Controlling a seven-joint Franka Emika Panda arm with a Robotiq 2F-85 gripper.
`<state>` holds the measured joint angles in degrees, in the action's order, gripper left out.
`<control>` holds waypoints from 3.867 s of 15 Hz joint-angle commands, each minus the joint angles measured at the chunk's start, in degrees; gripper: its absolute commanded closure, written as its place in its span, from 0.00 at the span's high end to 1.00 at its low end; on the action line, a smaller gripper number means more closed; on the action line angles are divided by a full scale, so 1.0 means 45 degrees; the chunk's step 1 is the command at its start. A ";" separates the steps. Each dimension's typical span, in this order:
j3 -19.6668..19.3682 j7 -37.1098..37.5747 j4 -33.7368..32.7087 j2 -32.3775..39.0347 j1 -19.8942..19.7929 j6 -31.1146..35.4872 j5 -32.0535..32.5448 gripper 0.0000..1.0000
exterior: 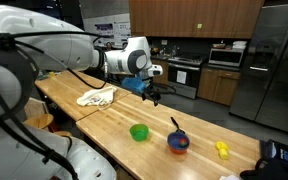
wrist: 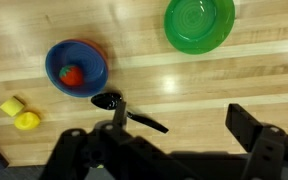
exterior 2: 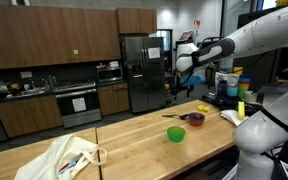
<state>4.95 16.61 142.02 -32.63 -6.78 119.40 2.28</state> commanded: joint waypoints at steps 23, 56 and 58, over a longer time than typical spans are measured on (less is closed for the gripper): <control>-0.2289 0.0098 -0.2469 0.2777 -0.1008 -0.0220 0.0074 1.00; -0.2105 0.0803 -0.3524 0.4442 -0.0739 -0.0093 0.0582 1.00; -0.2226 0.0651 -0.3200 0.4275 -0.0858 -0.0050 0.0819 1.00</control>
<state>-4.05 20.51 125.87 -12.20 -10.31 118.93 4.37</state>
